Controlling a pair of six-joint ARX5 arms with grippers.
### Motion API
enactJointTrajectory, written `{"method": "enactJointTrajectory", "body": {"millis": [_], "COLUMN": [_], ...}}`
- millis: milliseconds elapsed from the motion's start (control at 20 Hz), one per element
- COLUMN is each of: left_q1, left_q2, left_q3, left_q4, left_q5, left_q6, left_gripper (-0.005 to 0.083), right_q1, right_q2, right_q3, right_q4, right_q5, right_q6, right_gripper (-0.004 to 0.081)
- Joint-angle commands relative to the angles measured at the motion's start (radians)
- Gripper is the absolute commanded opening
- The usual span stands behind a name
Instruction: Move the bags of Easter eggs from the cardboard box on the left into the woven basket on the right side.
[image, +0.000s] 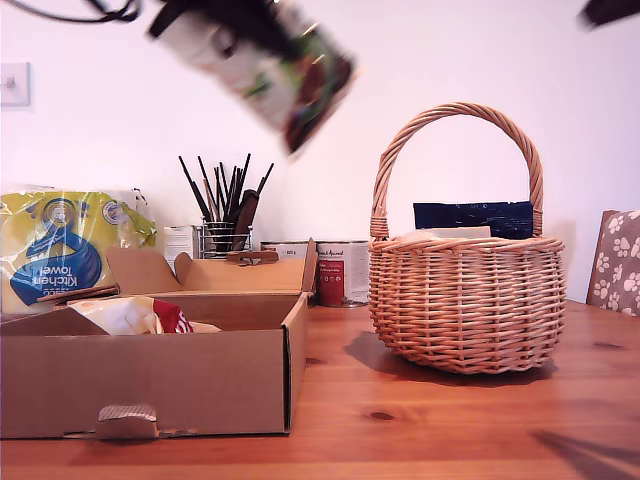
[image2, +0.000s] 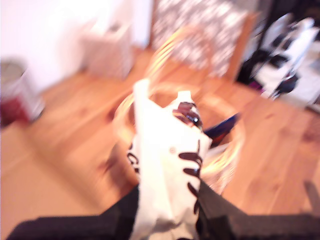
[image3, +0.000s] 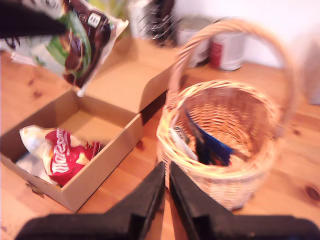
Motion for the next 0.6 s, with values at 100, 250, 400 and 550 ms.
{"method": "enactJointTrajectory", "body": {"millis": [100,250,400,550], "left_q1": [-0.071,-0.124,-0.171,-0.193], "left_q2": [0.058,0.138,0.244,0.336], "left_q3": [-0.004,-0.004,-0.003,-0.003], "left_q4": [0.145,0.263,0.433,0.602], "left_q5": [0.004,0.004,-0.001,-0.025], "left_q6": [0.003,0.003,0.007,0.037], "left_gripper": [0.0016,0.0016,0.0016,0.0016], "right_q1": [-0.002,-0.002,-0.002,-0.002], "right_q2": [-0.139,-0.209,-0.220,-0.220], "right_q3": [-0.023,-0.023,-0.023,-0.023], "right_q4": [-0.098,-0.131,-0.140,-0.139], "right_q5": [0.002,-0.004,-0.005,-0.005], "right_q6": [0.068,0.072,0.071,0.069], "right_gripper": [-0.0011,-0.0011,-0.0011,-0.0011]}}
